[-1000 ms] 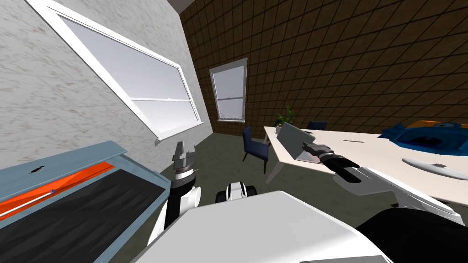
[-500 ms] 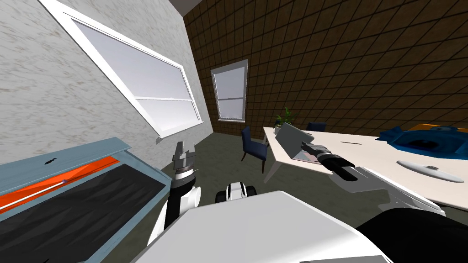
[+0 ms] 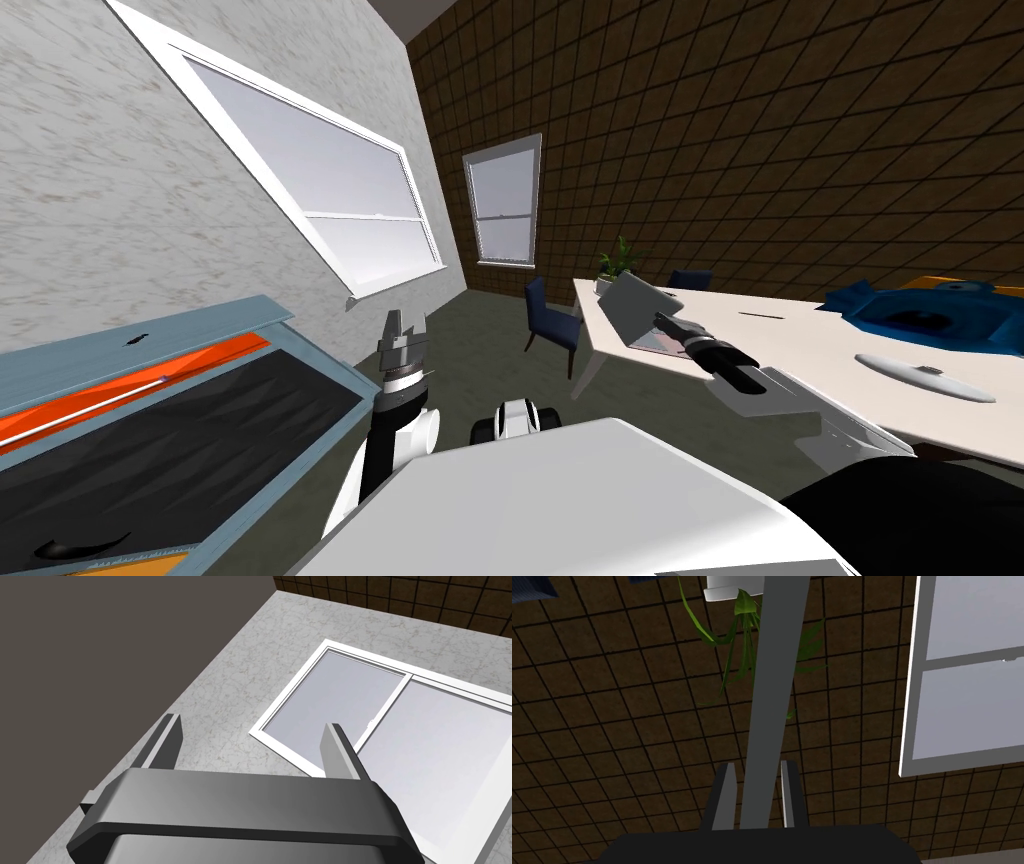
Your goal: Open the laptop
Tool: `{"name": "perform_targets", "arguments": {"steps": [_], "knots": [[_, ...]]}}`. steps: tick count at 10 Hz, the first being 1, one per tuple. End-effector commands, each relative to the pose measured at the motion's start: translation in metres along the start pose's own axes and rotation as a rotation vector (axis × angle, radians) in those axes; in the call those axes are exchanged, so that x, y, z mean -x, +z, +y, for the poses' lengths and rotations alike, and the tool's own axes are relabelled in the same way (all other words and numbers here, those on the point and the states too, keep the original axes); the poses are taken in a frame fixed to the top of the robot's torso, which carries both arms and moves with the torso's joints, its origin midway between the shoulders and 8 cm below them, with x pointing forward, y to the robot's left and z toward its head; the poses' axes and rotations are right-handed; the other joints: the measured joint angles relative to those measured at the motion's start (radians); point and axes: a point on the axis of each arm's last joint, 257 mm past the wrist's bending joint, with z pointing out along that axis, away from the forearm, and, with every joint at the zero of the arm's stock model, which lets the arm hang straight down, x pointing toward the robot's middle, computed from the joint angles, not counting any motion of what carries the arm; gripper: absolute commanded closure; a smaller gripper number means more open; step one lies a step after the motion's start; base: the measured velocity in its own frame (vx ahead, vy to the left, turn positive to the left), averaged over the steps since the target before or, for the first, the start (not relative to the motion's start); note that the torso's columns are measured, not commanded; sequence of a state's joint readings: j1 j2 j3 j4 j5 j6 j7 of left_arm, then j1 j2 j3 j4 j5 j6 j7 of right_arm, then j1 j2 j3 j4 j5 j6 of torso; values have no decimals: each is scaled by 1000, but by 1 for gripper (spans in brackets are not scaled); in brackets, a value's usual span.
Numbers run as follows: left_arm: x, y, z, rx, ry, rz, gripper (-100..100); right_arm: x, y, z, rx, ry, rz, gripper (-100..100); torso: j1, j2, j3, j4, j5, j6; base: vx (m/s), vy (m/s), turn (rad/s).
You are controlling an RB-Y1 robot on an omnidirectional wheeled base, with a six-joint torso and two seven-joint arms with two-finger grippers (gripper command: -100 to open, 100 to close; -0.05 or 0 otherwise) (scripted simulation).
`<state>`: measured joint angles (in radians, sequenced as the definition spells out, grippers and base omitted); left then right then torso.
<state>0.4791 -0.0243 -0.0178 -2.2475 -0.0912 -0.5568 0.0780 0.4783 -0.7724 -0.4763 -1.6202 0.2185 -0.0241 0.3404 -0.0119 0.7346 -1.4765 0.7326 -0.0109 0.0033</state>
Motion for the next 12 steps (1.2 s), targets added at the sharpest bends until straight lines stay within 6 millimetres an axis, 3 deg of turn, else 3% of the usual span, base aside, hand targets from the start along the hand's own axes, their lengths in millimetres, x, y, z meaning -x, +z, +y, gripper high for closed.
{"name": "perform_targets", "arguments": {"steps": [1, 2, 4, 7, 9, 12], "knots": [[0, 0, 0, 0, 0, 0, 0, -25, 1, -3, -16, 110, 22, 100, 0, -1, 0, -1, -1, -2, -61, -99, 31], [0, 0, 0, 0, 0, 0, 0, -10, 5, -1, -4, 80, -1, 100, 0, -2, -1, -2, -2, -2, -31, -41, 8], [0, 0, 0, 0, 0, 0, 0, -36, 6, 3, -4, 210, 1, 100, 7, -4, -3, -1, 2, -5, -42, -86, -12], [0, 0, 0, 0, 0, 0, 0, -65, 8, 10, -5, 334, 9, 100, 3, -3, -1, -3, -3, -5, -55, -103, 4], [0, 0, 0, 0, 0, 0, 0, -65, 8, 10, -5, 334, 9, 100, 9, -5, -3, -3, -1, -7, -17, -30, -10], [0, 0, 0, 0, 0, 0, 0, -95, 9, 23, -3, 458, 18, 100, 10, -5, -3, -2, 1, -12, -37, -55, -14]]}}
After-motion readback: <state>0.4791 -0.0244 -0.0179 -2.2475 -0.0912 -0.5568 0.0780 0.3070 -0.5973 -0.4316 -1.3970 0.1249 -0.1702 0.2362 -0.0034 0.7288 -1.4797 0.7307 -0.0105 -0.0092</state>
